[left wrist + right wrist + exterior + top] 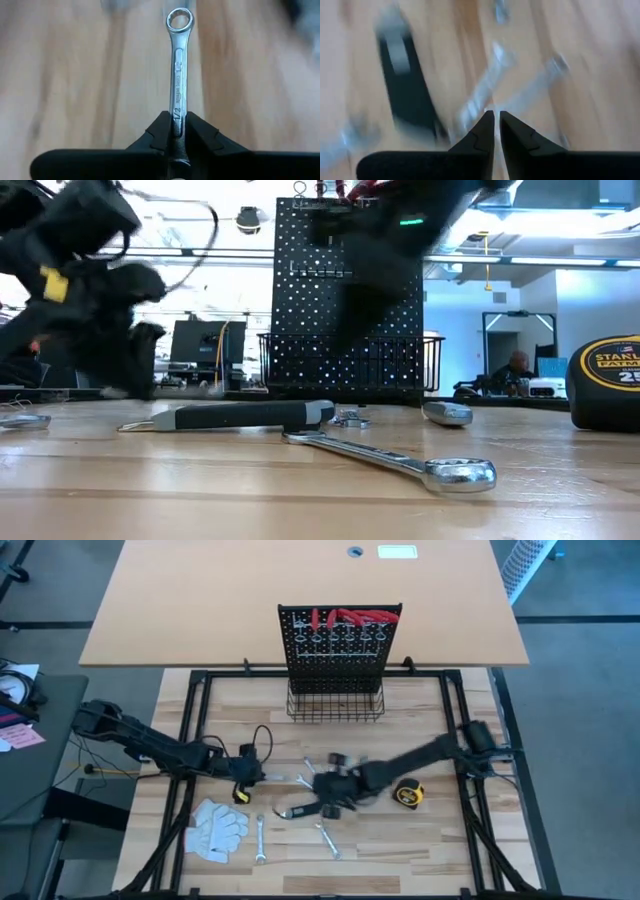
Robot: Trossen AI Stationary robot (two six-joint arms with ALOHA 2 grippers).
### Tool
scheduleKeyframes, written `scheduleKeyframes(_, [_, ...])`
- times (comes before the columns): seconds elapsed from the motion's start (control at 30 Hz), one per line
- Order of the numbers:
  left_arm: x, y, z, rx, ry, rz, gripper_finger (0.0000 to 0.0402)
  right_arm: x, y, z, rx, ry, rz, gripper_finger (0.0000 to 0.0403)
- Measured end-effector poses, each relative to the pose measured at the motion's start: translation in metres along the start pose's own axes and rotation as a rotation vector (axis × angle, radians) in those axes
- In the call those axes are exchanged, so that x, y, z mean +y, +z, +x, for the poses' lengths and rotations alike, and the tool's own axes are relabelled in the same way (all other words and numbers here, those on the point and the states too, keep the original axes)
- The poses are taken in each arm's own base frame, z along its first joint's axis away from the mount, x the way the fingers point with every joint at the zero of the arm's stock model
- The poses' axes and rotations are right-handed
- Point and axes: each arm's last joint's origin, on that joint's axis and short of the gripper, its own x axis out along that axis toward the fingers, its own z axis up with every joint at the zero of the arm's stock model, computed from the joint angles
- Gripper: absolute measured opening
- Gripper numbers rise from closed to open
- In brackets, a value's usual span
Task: Hang tools onto peg board
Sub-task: Hang the silver wrench on the pegboard
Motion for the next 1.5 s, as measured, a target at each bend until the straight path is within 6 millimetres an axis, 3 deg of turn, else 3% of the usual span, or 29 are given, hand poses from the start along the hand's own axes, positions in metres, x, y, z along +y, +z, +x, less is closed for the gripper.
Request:
scheduleKeyframes(0.13, [-0.005,0.023,-0.006,-0.254,0.149,-0.079,0.0029,0.008,-0.042,-0.038,-0.016,-0.109,0.061,0.0032])
scheduleKeyframes(0.27, [0.008,0.05,-0.015,-0.455,0.443,-0.218,0.0029,0.01,-0.071,-0.058,-0.089,-0.167,0.138,0.0029])
scheduleKeyframes(0.43, [0.034,0.097,-0.032,-0.525,0.746,-0.228,0.0029,0.01,-0.085,-0.065,-0.15,-0.215,0.185,0.0029])
scheduleKeyframes(0.63, [0.071,0.139,-0.031,-0.568,0.883,-0.304,0.0029,0.012,-0.085,-0.059,-0.17,-0.228,0.195,0.0029])
scheduleKeyframes(0.8, [0.09,0.145,0.005,-0.51,0.993,-0.35,0.0029,0.013,-0.085,-0.06,-0.172,-0.225,0.19,0.0029])
scheduleKeyframes(0.93, [0.096,0.151,0.023,-0.505,1.09,-0.367,0.0029,0.014,-0.085,-0.061,-0.178,-0.221,0.191,0.0029])
scheduleKeyframes(1.5, [0.114,0.145,0.036,-0.515,1.072,-0.426,0.0029,0.017,-0.085,-0.063,-0.196,-0.213,0.188,0.0029])
